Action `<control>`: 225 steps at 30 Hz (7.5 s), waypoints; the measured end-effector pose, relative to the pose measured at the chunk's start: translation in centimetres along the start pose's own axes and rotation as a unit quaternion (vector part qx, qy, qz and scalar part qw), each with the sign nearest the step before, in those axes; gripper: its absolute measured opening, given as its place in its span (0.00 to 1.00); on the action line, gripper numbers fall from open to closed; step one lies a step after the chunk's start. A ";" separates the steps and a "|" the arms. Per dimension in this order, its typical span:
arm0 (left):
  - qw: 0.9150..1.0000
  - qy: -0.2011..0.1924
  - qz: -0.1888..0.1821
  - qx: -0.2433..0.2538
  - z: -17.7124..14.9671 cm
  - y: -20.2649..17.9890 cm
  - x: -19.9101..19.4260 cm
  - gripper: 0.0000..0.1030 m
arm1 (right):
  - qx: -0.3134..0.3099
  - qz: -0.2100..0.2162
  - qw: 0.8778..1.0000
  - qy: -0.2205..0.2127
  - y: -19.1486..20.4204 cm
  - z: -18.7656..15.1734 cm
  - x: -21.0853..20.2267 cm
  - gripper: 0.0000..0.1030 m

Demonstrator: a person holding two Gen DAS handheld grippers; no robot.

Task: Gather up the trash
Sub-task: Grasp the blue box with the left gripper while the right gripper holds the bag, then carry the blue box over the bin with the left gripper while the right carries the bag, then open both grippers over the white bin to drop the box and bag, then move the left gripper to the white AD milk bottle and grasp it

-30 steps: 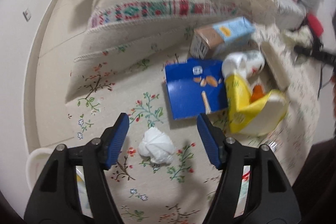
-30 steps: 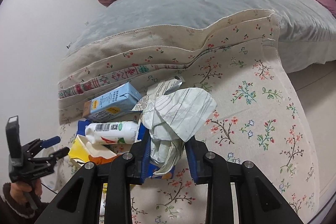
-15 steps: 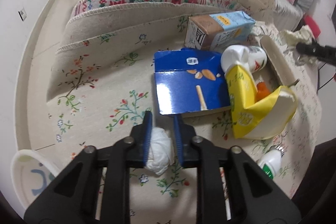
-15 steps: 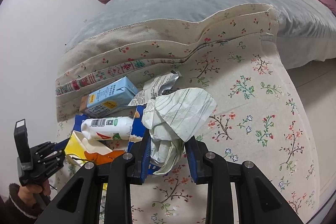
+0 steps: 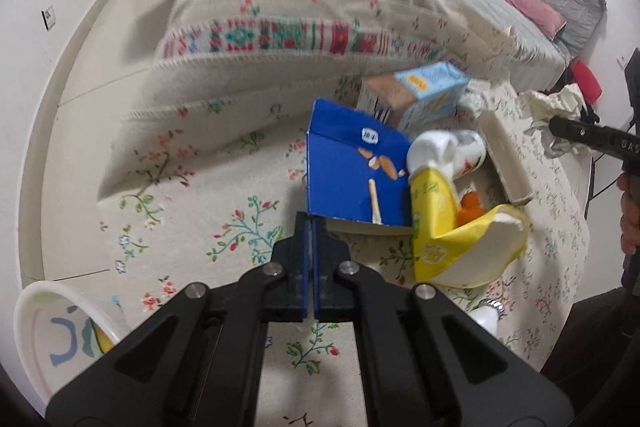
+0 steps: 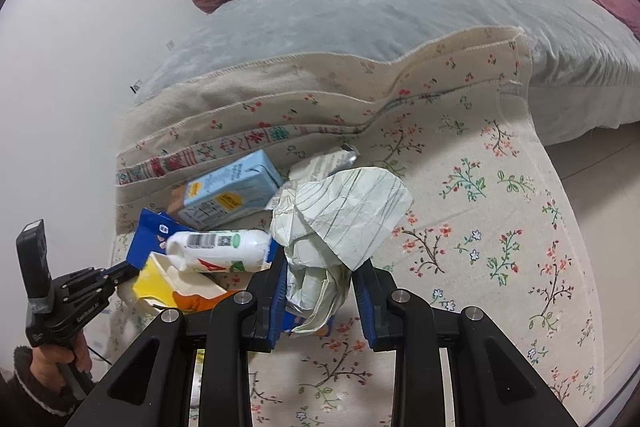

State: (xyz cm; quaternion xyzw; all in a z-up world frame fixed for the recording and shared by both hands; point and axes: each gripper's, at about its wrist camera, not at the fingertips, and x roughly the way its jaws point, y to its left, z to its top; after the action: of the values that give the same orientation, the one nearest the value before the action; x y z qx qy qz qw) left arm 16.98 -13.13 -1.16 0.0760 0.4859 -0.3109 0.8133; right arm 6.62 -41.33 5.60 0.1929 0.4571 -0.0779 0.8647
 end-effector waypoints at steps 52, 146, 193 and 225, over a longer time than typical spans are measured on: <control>0.925 0.134 0.096 -0.343 5.7 -1.7 8.0 0.87 | 0.009 0.007 1.000 -0.001 -2.9 0.6 -0.5 0.30; 0.959 0.073 0.120 -0.248 -13.9 21.6 -11.1 0.55 | -0.288 0.173 0.935 0.115 35.2 -14.3 9.6 0.34; 0.976 0.073 0.149 -0.143 -11.0 12.1 -8.9 0.99 | -0.180 0.081 0.980 0.025 19.4 -8.8 2.0 0.71; 0.991 0.090 0.064 0.082 -9.3 -5.9 -3.2 0.99 | -0.110 -0.030 0.993 0.008 3.2 -14.5 0.4 0.74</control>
State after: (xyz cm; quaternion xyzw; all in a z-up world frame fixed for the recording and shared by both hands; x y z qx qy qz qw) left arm 5.63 -12.49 -2.25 0.2007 0.5245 -0.2891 0.7753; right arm -3.18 -32.53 -1.23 0.0832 0.4755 -0.0513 0.8743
